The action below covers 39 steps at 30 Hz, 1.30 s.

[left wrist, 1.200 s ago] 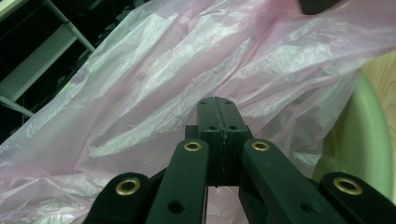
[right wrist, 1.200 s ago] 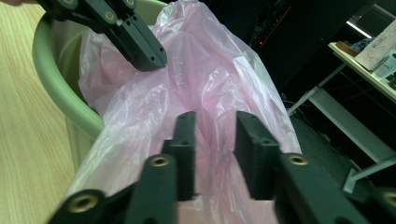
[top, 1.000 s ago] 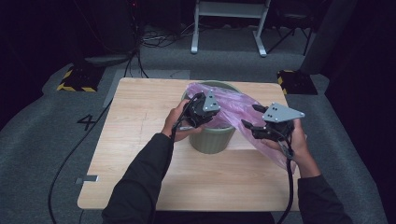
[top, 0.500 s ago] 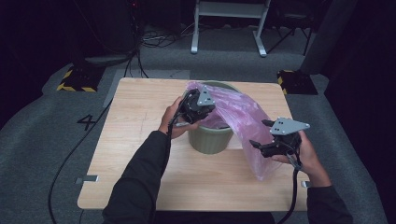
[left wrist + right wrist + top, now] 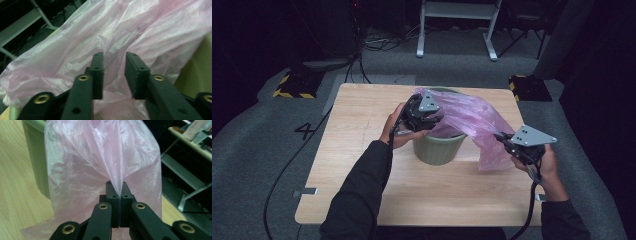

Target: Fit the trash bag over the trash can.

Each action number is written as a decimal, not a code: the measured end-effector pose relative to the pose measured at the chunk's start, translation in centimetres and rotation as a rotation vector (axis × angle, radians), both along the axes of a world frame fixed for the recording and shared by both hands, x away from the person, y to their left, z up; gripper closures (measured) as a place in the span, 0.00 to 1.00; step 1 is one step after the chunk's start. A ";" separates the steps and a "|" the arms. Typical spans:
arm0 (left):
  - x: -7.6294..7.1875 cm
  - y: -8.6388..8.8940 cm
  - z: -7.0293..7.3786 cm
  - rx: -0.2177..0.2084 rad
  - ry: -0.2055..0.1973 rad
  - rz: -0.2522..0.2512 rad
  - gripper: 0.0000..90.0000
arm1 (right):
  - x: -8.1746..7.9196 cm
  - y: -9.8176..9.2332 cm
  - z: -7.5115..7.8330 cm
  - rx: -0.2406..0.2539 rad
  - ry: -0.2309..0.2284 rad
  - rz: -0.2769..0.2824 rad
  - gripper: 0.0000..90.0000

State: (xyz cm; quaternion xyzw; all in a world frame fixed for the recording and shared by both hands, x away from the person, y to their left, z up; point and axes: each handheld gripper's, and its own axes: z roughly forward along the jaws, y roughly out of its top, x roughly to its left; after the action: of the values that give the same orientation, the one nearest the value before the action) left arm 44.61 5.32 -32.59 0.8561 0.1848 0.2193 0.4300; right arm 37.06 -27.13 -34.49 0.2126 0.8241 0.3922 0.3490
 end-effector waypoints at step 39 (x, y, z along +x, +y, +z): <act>-0.1 -1.1 0.1 0.077 0.020 -0.029 0.93 | -0.2 3.7 6.1 -0.052 -0.158 0.117 0.98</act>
State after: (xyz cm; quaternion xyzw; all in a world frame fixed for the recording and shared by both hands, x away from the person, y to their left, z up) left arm 44.47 4.20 -32.48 0.8767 0.1681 0.2112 0.3981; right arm 36.81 -23.43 -28.35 0.1233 0.8150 0.4058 0.3948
